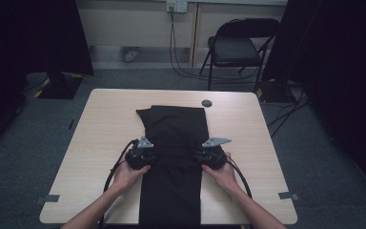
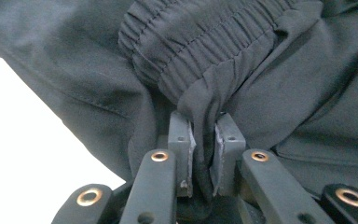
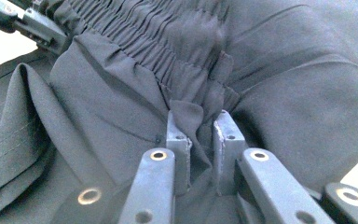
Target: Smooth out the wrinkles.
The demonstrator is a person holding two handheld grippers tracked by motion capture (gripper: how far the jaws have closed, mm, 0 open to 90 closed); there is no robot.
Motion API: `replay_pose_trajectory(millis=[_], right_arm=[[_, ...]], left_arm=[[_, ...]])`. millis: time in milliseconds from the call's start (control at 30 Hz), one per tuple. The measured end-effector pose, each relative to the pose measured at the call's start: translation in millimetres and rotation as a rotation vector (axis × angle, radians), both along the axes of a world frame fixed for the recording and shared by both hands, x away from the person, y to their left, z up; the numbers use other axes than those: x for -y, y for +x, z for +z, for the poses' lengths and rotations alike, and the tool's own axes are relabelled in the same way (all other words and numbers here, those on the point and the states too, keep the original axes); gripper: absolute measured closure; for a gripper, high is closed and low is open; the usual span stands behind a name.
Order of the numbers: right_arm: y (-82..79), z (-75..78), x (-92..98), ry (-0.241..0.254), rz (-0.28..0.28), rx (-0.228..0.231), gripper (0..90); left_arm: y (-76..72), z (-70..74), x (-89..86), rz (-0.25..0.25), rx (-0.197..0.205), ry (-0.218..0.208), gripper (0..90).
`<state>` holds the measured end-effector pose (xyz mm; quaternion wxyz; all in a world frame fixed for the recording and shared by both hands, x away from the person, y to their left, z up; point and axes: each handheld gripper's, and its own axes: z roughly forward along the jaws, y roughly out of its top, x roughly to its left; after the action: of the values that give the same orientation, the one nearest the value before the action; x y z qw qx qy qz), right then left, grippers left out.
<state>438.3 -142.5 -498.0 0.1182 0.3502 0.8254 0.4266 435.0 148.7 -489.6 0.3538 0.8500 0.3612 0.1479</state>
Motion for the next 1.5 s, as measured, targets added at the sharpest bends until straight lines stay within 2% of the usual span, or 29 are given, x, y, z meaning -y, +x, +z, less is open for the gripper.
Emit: replay_pose_trajectory(millis=[133,200,300,367,433,467,500,533,600,667,700,767,800,867,933,967,1033,1067,1100,1167,1233,1333,1400,1500], right_arm=[[19.3,-1.2,-1.1,-0.013,-0.023,0.032,79.5],[26.6,-1.1,-2.2,-0.031,-0.029,0.053,79.3],[35.4,0.9,-2.5,-0.048,-0.049,0.057,77.9],[34.6,1.5,-1.5,-0.053,-0.05,0.065,75.0],[30.9,3.4,-0.5,-0.058,-0.041,0.058,69.3],[28.8,5.0,0.7,-0.058,-0.029,0.054,62.7],[26.9,7.1,3.2,-0.044,-0.021,0.034,56.1],[26.0,8.6,4.6,-0.041,-0.013,0.026,52.4],[24.7,13.3,9.5,-0.005,-0.008,0.013,46.0],[25.4,19.4,11.7,0.029,-0.014,0.024,41.7],[26.7,22.9,11.6,0.044,-0.016,0.031,40.7],[29.8,28.3,9.4,0.063,-0.023,0.047,39.3],[32.9,29.2,7.8,0.062,-0.025,0.041,37.8],[39.5,26.9,3.7,0.017,-0.046,0.05,37.3],[44.3,19.1,0.8,0.007,-0.046,0.022,36.6],[45.2,14.3,-1.2,-0.012,-0.046,0.012,36.7],[46.0,6.2,-3.7,-0.02,-0.048,-0.003,39.9],[46.1,4.1,-4.2,-0.01,-0.046,-0.006,50.1],[45.4,3.7,-4.1,0.003,-0.034,-0.004,61.0],[44.0,7.4,-5.0,0.0,-0.037,0.023,71.5],[44.4,14.4,-5.6,0.014,-0.035,0.04,74.0],[45.5,33.4,-4.9,0.051,-0.041,0.066,75.4],[47.2,53.0,-3.5,0.074,-0.051,0.1,75.5],[47.0,91.4,-1.0,0.122,-0.061,0.162,75.7]], left_arm=[[16.8,-7.0,-1.2,0.055,0.031,-0.067,80.3],[22.0,-8.0,0.8,0.068,0.043,-0.07,80.4],[24.8,-6.5,0.9,0.053,0.017,-0.081,80.4],[20.2,-3.6,-0.6,0.028,-0.004,-0.066,80.9],[14.9,1.9,-3.2,-0.003,-0.017,-0.05,82.0],[12.0,5.3,-5.7,-0.022,-0.021,-0.058,80.8],[10.2,7.5,-7.6,-0.029,-0.016,-0.07,77.5],[8.4,10.8,-10.9,-0.024,-0.009,-0.099,74.9],[8.1,16.1,-14.3,-0.029,-0.002,-0.129,68.0],[9.9,21.8,-15.0,-0.017,0.028,-0.159,61.2],[11.8,24.6,-15.2,-0.008,0.019,-0.183,60.0],[16.7,28.9,-13.6,-0.025,0.034,-0.199,52.4],[19.2,29.4,-11.9,-0.017,0.045,-0.195,52.0],[25.4,26.6,-7.6,-0.012,0.033,-0.17,45.9],[31.7,18.9,-5.0,0.014,0.008,-0.167,41.1],[34.3,14.6,-3.7,0.022,0.002,-0.165,38.3],[37.8,7.3,0.1,0.037,-0.023,-0.171,35.8],[37.5,4.8,1.5,0.044,-0.012,-0.182,36.1],[37.1,2.9,3.3,0.056,0.008,-0.168,41.6],[37.8,3.9,4.9,0.049,0.03,-0.145,56.0],[39.0,12.6,4.2,0.049,0.051,-0.158,66.4],[42.3,38.1,3.7,0.057,0.099,-0.202,71.7],[43.5,61.9,3.5,0.055,0.148,-0.219,72.1],[40.4,103.3,1.5,0.053,0.214,-0.266,72.3]])
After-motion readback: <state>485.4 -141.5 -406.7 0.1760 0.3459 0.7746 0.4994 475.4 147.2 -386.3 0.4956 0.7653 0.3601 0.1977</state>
